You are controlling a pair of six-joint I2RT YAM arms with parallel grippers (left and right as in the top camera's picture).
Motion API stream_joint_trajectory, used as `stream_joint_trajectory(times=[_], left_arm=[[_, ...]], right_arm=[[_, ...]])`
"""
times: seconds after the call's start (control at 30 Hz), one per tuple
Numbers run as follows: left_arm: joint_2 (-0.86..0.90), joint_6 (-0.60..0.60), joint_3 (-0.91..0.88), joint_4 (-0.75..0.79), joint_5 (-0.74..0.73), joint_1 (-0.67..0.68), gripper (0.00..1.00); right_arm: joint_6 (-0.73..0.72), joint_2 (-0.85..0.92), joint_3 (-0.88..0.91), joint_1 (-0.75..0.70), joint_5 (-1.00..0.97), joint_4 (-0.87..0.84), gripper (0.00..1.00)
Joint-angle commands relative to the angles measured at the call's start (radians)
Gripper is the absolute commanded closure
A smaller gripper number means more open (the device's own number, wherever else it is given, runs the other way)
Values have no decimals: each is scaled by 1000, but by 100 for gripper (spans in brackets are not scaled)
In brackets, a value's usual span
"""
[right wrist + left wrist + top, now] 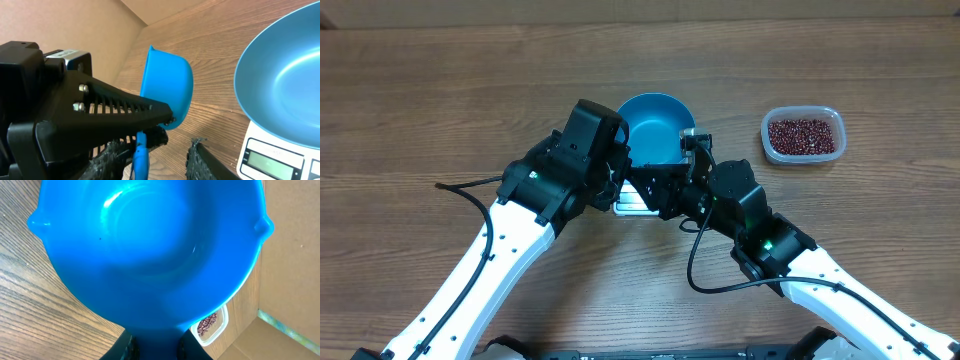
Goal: Scoop item into bowl and weigh 150g on scale
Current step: 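Move the right gripper to the scoop handle beside the left gripper, then close the right gripper on the scoop handle and release the left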
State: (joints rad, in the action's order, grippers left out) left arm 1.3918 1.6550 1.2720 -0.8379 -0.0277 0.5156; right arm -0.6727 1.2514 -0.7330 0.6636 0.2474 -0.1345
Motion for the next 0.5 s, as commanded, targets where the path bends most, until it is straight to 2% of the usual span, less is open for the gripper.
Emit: stream_joint_trajectory(times=[0.0,0.47], left_arm=[[-18,21,23,-3,-19,5,96],[-18,29,23,-3,-52,5,96]], right_arm=[[-12,2,-30,5,-8,-14,58],[-37,10,-30,5,8,-18,61]])
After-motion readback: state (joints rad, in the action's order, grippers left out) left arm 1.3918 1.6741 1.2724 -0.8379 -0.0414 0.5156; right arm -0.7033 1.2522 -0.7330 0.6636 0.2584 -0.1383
